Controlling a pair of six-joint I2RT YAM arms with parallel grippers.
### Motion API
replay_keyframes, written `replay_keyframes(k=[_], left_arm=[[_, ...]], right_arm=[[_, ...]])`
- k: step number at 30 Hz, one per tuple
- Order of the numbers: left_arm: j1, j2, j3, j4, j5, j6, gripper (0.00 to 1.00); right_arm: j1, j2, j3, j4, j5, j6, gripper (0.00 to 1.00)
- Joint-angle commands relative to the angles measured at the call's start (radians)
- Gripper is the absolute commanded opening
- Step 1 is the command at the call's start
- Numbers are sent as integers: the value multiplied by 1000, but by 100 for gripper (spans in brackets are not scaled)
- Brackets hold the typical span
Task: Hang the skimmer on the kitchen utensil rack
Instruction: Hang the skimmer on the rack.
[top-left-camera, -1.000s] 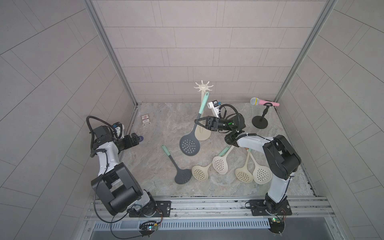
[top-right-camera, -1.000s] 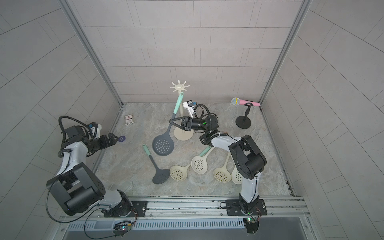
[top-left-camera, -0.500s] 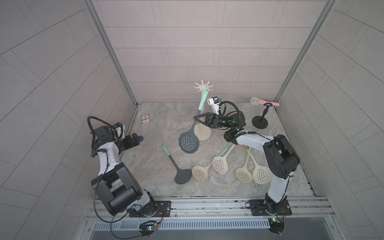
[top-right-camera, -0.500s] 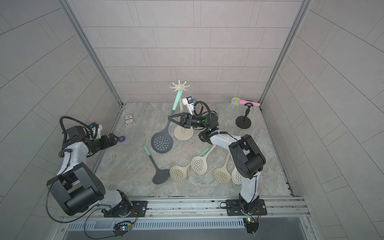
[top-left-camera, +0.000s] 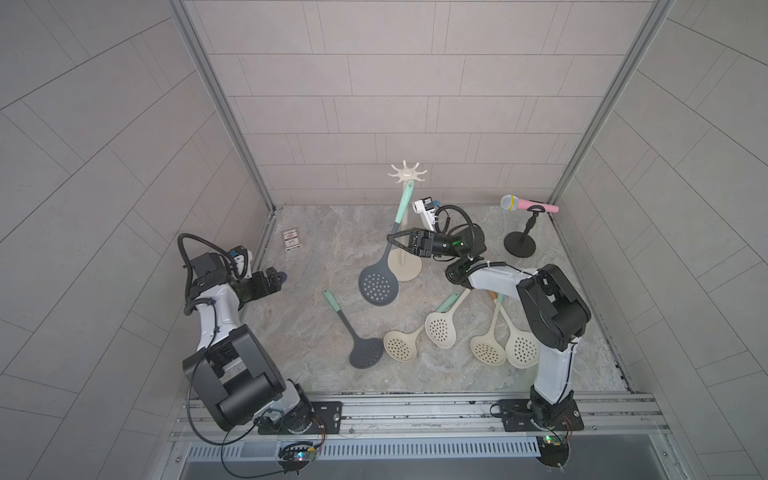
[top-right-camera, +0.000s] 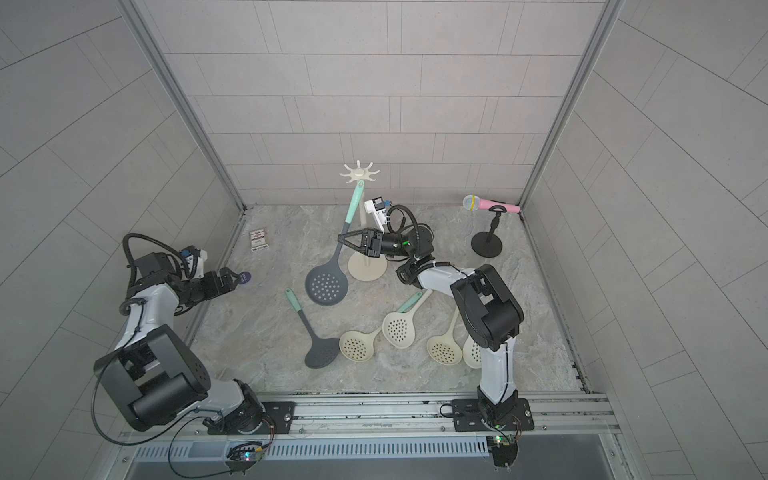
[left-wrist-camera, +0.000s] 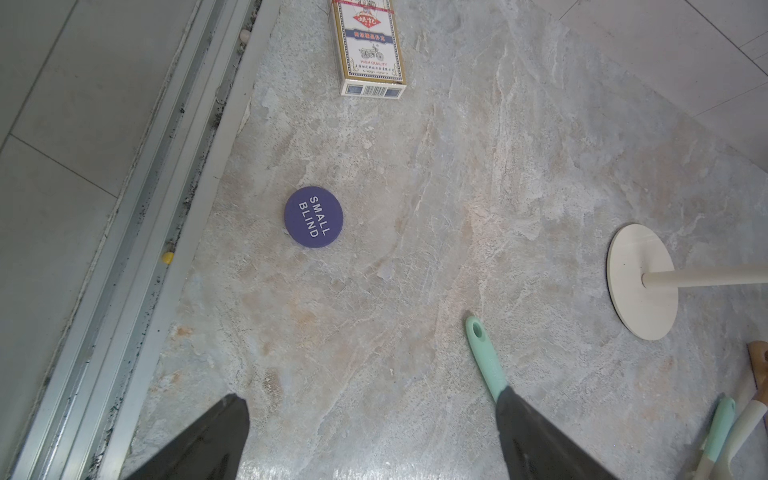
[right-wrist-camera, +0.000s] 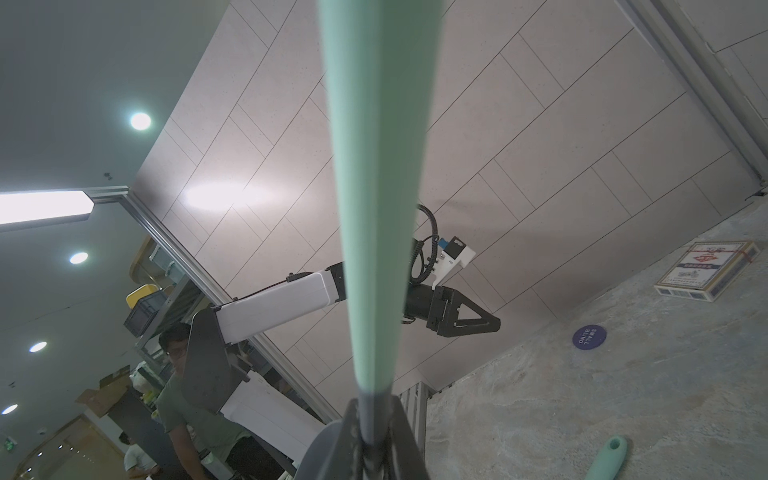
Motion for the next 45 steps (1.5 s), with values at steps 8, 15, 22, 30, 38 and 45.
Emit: replay_keyframes(k=[8,15,22,30,38,45], left_arm=[[-15,-18,-44,10,23,31,100],[-25,-53,-67,1,47,50,100],[-33,-77,-61,-26,100,84,100],[-61,-69,-28,-56,152,105,100],[-182,-62,28,-33,66,101,100],[-328,48,176,-11,62,18,100]], right_arm=[[-20,145,62,33,3,72,0],[-37,212,76,33,32,70,1],[-65,205,22,31,102,57,20],[-100,83,-123,-194,170,-143,36],[-155,-96,-284,-617,356,-389,41],[-135,-380,-334,-1197,713,-748,72]])
